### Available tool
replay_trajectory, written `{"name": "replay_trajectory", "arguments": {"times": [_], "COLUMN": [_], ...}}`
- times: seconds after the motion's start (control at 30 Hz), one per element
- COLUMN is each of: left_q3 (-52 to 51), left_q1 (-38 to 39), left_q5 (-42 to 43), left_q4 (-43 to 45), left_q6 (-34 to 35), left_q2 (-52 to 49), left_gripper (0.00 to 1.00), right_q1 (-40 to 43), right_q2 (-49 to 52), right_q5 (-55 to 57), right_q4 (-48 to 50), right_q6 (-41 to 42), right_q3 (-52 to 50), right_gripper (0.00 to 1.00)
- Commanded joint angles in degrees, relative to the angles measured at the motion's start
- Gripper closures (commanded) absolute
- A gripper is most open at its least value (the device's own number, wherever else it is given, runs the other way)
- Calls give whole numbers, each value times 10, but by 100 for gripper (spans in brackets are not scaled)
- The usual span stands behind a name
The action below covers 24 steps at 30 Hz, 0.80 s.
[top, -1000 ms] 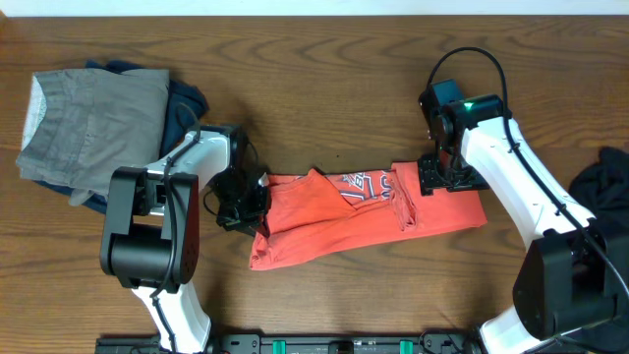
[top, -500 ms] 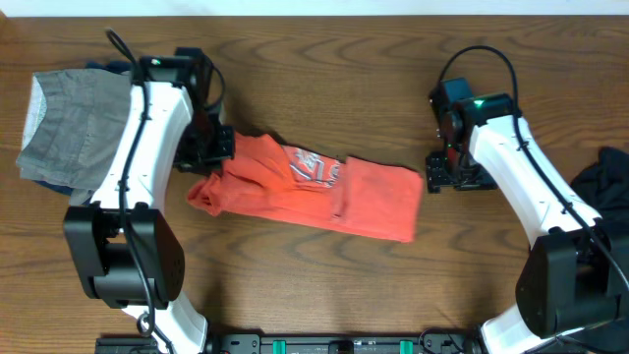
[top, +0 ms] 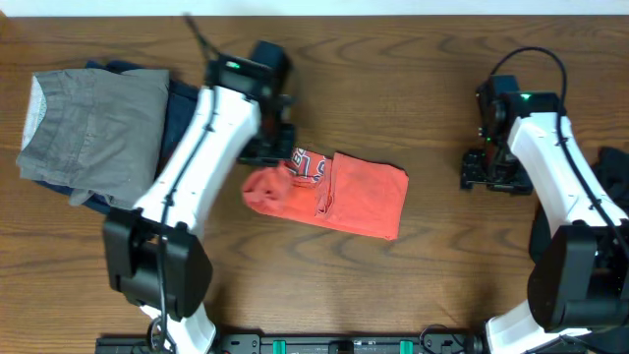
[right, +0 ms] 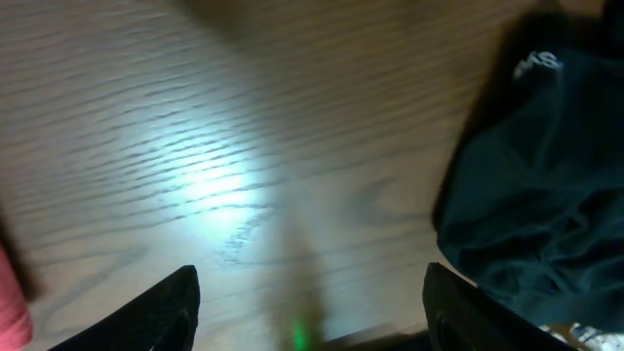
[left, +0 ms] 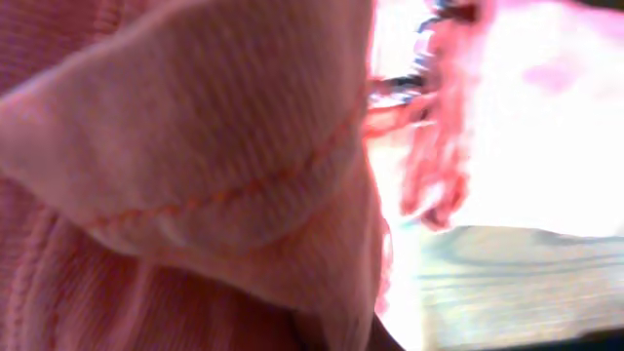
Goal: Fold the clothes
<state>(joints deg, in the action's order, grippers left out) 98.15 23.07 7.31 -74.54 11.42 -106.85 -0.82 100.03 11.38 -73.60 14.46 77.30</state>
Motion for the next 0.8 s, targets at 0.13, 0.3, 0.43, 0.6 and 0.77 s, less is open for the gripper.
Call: {"name": "replay_trajectory", "arguments": {"times": [0.13, 0.3, 0.43, 0.6, 0.77], "left_q3": [11, 11, 11, 11, 11], "left_q1": [114, 159, 182, 207, 225], "left_q5": [-3, -5, -4, -3, -3], "left_q4": [64, 87, 89, 93, 101], "left_q6": [42, 51, 66, 69, 83], "left_q2": [-8, -29, -48, -56, -57], "left_gripper": [87, 85, 85, 85, 84], "right_q1": [13, 14, 14, 14, 13], "right_q2": [-5, -5, -5, -5, -5], "right_q5": [1, -4, -6, -15, -29], "right_q4": [-6, -5, -6, -5, -6], "right_q6": [-4, -4, -10, -13, -15], "right_q3": [6, 6, 6, 6, 6], "right_gripper": [28, 28, 28, 28, 28]}}
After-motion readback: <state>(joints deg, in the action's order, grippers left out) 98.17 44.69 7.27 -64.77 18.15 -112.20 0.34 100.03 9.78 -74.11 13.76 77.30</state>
